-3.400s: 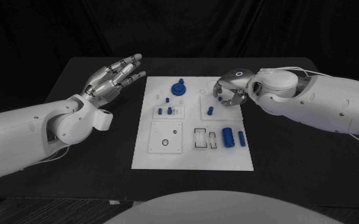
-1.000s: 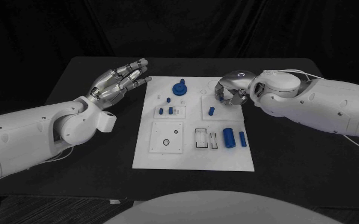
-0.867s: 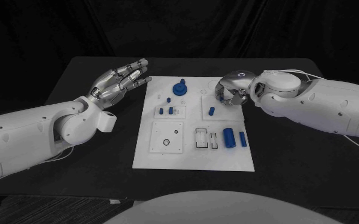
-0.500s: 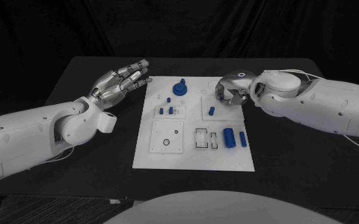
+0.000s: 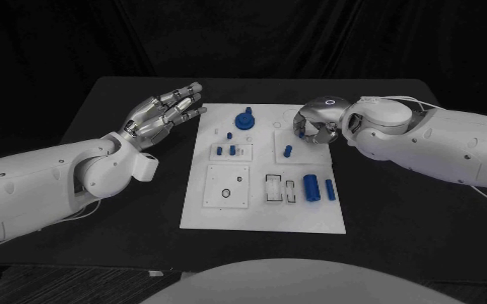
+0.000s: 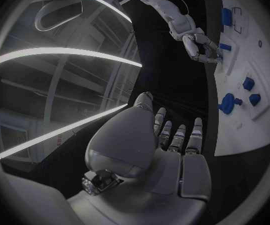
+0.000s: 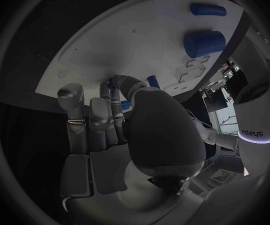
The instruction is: Assemble the parts on the task board
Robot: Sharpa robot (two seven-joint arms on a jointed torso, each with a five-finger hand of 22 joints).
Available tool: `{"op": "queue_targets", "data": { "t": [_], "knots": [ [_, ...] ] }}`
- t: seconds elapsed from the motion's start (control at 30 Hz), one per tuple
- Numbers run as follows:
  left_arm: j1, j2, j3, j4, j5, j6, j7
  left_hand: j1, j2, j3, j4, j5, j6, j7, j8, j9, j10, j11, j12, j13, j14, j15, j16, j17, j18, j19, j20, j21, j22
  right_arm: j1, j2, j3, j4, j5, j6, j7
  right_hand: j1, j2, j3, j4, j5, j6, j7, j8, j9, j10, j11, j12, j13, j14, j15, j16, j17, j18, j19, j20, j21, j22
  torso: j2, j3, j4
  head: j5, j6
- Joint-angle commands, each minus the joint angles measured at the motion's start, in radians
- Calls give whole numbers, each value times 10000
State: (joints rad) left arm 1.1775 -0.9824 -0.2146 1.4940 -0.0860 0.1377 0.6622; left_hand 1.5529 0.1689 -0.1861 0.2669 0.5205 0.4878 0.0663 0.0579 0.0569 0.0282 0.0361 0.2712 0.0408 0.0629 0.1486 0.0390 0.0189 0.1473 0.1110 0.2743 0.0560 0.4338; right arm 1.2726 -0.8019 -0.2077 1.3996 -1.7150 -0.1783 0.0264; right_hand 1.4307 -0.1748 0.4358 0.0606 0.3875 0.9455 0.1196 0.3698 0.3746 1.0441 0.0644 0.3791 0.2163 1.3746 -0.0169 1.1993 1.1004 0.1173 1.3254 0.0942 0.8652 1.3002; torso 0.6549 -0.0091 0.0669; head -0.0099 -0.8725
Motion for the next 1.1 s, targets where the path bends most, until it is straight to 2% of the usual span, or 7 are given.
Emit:
{"op": "queue_targets", "data": {
  "t": [0.03,0.3,0.47,0.73,0.93,1.03,1.1],
  "knots": [
    [-14,10,10,4,72,53,54,167,4,-143,-160,148,-22,23,8,-44,-35,105,221,-58,17,99,196,50,329,27,13,44,121,137,-136,2,259,-44,-473,-65,213,192,113,-39,233,374,-5,337,398,591,-106,38,112,48,-34,-99,-102,106,-9,-103,-50,1030,0,0,0,6,-2],
    [-19,11,10,-12,72,-2,5,170,21,-139,-160,157,3,37,13,-41,-22,119,266,-51,41,126,221,57,327,44,35,49,124,806,-338,3,1076,-44,-651,-184,221,193,110,-50,205,405,-24,332,414,669,-132,36,114,65,-52,-97,-102,102,10,-115,-10,1037,-37,-18,-8,22,-2],
    [-20,25,10,-26,72,50,-30,170,26,-137,-159,158,-2,40,13,-41,-21,121,261,-52,36,130,218,55,326,34,38,43,77,1074,-337,3,1655,-28,-648,-222,227,194,114,-57,201,408,-32,317,416,708,-144,33,115,78,-63,-91,-95,98,25,-123,23,1043,-27,-12,1,30,-2],
    [-21,17,10,-13,72,87,-60,170,32,-135,-157,157,-5,42,13,-42,-21,123,255,-52,38,131,219,56,326,37,40,44,86,1144,-78,2,2130,153,-288,-262,254,218,144,-76,207,406,-49,258,410,802,-173,19,117,122,-92,-68,-72,91,59,-148,79,1054,-14,-8,6,129,-2],
    [-22,11,10,-9,72,-10,10,120,77,-153,-90,97,-21,56,12,-43,-13,153,275,-51,-36,85,175,30,319,-54,17,-14,-170,1023,387,2,2346,308,11,-326,255,220,157,-80,193,355,-42,182,385,802,-168,-17,109,128,-94,-83,-91,94,57,-157,56,1047,-15,-8,13,209,-2],
    [-22,4,10,14,72,-145,99,56,74,-210,22,27,6,79,26,-38,7,175,320,-47,-200,-111,67,-17,338,-152,-144,-66,-319,896,683,2,2422,336,179,-422,256,220,160,-83,188,341,-39,158,377,797,-165,-30,106,127,-93,-91,-100,98,48,-158,28,1040,-5,-2,18,270,-2],
    [-23,-13,10,43,72,-262,181,-5,57,-269,132,-48,21,18,36,-39,78,-7,374,-43,-320,-218,-23,-51,342,-185,-344,-73,-385,814,845,2,2447,345,271,-479,249,216,158,-82,182,328,-34,135,370,794,-161,-42,104,137,-91,-76,-81,100,43,-159,8,1035,2,0,14,331,-2]
  ]
}}
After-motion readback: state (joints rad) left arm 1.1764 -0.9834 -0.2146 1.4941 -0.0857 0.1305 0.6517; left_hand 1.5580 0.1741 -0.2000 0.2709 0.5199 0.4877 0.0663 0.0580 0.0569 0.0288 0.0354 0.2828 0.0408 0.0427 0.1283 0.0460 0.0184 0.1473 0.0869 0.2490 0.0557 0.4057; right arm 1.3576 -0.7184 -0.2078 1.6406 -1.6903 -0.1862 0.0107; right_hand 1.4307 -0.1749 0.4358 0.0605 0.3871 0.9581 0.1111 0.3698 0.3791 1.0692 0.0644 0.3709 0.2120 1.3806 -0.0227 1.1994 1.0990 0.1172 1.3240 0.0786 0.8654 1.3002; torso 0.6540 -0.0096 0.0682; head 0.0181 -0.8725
